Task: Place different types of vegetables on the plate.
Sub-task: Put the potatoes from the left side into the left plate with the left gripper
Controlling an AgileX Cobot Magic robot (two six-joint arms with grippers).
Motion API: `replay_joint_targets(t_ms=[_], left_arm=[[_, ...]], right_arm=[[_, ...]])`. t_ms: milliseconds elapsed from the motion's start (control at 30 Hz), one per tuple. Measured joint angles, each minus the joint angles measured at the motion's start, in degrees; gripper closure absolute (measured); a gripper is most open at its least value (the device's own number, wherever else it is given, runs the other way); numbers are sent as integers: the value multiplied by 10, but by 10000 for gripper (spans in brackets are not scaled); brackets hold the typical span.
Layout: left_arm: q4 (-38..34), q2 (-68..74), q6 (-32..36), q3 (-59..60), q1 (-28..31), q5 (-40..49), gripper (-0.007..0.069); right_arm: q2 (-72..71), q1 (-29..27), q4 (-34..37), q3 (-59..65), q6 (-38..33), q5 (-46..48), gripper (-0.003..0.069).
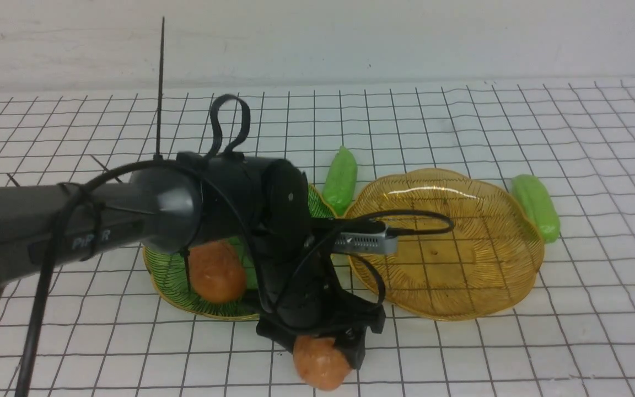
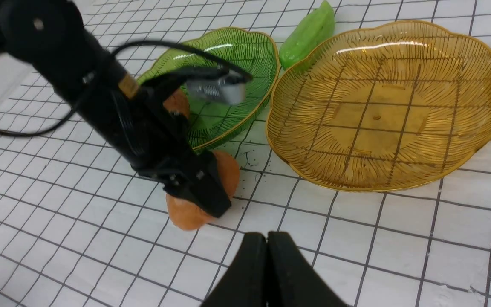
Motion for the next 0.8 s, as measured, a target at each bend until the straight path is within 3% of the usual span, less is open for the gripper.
replay_joint_targets(t_ms=[167,367,567,800], left_arm=[[41,-36,35,-86,3,73,104],[144,-47,-18,-133,59,72,104],[166,-12,-21,-137,109,28,104],[166,25,-16,-137,116,-5,104]], right_arm=[[0,0,-8,0,0,6,673],[5,0,-46,-1,32,8,673],[115,0,-154,-59,116,8,673],[301,-28,-296,-175,209,23,673]])
